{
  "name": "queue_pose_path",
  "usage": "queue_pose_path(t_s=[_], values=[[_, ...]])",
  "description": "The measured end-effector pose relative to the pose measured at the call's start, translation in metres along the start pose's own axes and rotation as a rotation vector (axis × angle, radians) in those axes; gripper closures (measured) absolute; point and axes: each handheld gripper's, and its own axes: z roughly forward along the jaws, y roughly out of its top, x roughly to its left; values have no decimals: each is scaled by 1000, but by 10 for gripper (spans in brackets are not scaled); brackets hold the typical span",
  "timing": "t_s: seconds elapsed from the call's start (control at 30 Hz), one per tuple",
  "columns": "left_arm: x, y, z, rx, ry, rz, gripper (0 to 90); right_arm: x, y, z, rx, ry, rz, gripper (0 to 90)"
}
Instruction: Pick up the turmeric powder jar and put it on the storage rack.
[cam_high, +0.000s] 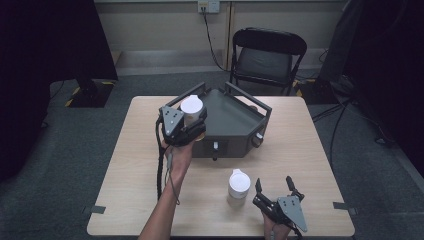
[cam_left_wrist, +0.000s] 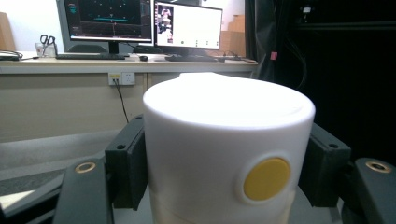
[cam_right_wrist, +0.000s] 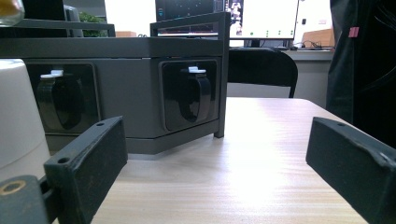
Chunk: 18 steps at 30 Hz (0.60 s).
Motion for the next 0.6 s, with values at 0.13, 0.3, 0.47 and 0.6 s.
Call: queue_pose_path(t_s=[0.13, 0.3, 0.47, 0.6], values=[[0, 1, 13, 0, 7, 16, 305, 0, 0, 0, 1, 0, 1, 42], [2, 0, 28, 19, 10, 26, 305, 0, 0, 0, -2, 1, 0, 42], [3, -3, 35, 31, 18, 15, 305, 0, 0, 0, -2, 2, 0, 41], [2, -8, 39, 37, 32, 8, 305, 0, 0, 0, -3, 2, 0, 42]])
